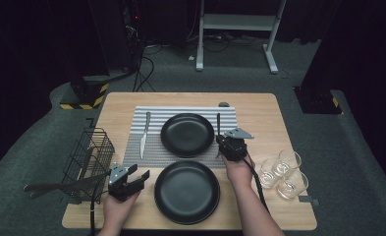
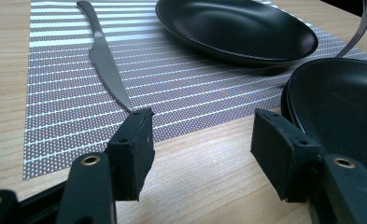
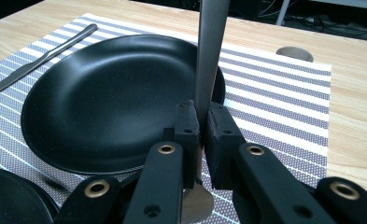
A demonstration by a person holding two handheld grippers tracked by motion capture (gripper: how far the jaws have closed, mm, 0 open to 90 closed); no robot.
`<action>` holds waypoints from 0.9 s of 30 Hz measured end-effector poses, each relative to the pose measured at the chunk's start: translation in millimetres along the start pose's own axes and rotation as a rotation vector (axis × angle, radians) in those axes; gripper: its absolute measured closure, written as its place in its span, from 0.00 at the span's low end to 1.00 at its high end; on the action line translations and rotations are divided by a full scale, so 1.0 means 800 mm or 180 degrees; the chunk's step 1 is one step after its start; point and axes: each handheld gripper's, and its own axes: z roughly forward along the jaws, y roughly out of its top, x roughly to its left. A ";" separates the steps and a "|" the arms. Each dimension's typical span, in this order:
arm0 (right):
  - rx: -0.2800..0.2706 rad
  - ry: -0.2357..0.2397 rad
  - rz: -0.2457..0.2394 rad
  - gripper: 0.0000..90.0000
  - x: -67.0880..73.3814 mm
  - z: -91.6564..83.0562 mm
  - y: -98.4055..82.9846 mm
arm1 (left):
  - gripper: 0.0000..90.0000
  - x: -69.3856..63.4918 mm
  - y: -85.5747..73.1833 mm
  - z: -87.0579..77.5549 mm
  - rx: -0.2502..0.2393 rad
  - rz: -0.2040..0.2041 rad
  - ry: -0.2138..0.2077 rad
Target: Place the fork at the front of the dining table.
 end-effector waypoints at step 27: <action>0.0140 -0.0212 -0.0099 0.96 0.000 -0.011 0.029 | 0.44 0.002 0.001 0.002 0.0032 -0.0021 -0.0043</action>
